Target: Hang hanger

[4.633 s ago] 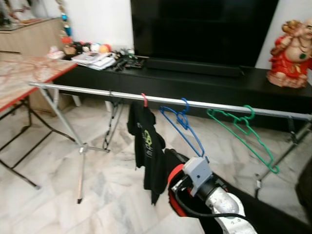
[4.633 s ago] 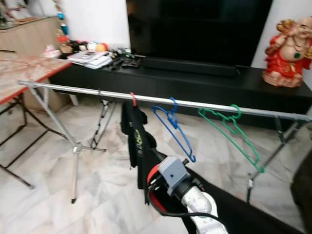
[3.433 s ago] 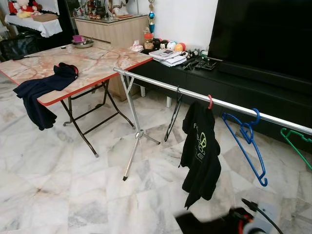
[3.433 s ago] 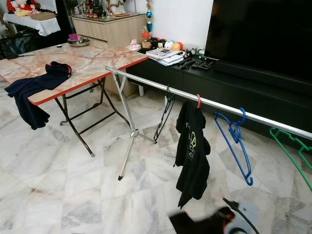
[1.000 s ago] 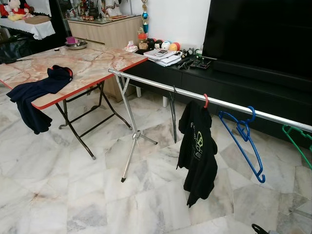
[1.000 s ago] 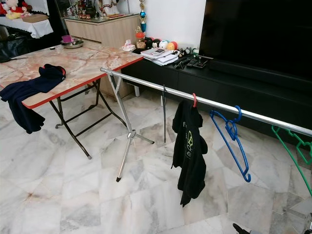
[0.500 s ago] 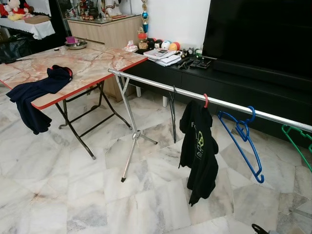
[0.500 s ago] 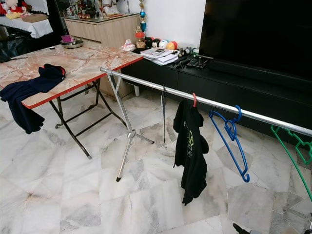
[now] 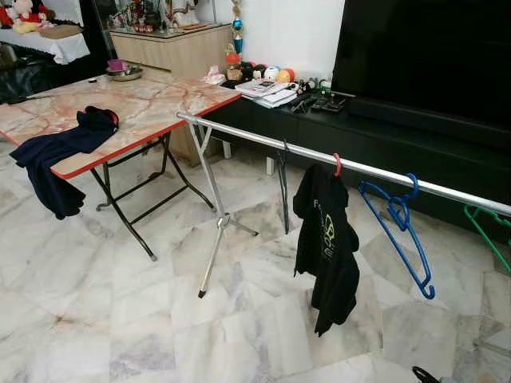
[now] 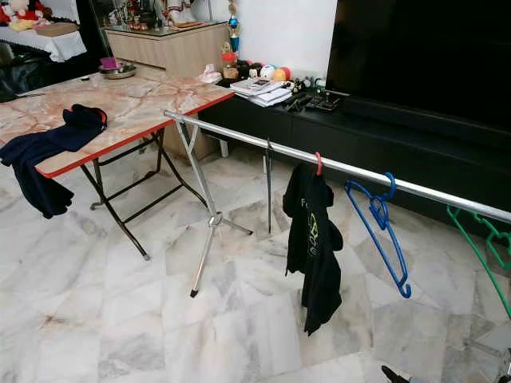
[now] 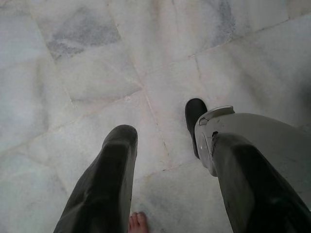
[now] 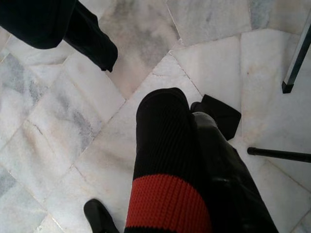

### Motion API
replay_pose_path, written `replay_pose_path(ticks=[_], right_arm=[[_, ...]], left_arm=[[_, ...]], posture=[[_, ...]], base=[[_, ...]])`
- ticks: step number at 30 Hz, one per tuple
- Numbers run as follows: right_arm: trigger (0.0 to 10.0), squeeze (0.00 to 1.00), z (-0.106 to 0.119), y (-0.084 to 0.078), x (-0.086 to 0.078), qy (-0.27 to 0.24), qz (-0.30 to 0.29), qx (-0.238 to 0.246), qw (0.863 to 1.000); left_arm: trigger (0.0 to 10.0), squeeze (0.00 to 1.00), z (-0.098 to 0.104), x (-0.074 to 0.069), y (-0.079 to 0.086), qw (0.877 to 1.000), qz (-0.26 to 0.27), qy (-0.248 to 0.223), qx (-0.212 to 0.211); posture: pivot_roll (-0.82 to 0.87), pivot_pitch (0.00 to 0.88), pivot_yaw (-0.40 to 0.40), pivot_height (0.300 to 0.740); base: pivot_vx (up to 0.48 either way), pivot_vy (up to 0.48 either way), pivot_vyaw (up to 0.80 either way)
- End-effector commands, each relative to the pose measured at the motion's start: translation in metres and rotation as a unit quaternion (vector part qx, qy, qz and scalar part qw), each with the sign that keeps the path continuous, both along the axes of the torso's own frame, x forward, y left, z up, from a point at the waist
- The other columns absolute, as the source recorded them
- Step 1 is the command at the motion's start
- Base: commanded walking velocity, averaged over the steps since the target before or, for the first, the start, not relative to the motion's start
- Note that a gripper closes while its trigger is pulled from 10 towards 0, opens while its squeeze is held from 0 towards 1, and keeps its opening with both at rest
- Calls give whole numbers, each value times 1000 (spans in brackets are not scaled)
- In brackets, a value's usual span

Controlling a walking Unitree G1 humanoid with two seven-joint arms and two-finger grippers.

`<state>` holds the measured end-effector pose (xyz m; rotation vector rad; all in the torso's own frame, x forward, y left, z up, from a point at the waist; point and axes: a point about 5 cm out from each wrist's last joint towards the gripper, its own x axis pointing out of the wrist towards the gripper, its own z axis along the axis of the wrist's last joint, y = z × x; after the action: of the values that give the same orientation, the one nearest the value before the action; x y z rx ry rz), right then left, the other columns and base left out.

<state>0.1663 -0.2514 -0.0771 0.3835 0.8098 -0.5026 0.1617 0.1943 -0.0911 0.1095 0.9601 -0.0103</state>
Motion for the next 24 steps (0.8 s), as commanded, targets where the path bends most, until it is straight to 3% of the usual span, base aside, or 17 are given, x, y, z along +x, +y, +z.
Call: replay_pose_path(ticks=[1, 17, 24], right_arm=[[10000, 0, -2, 13, 5, 3, 29, -2, 1000], [10000, 0, -2, 14, 4, 7, 37, -1, 999], [10000, 0, -3, 13, 2, 11, 37, -1, 999]], left_arm=[[10000, 0, 2, 4, 6, 1000, 6, 0, 0], [10000, 0, 3, 6, 5, 1000, -8, -2, 8], [10000, 0, 2, 5, 5, 1000, 1, 2, 6]], posture=[[62, 0, 38, 740], [63, 0, 34, 740], [62, 0, 34, 740]], base=[[0, 0, 0], [0, 0, 0], [0, -339, 0]])
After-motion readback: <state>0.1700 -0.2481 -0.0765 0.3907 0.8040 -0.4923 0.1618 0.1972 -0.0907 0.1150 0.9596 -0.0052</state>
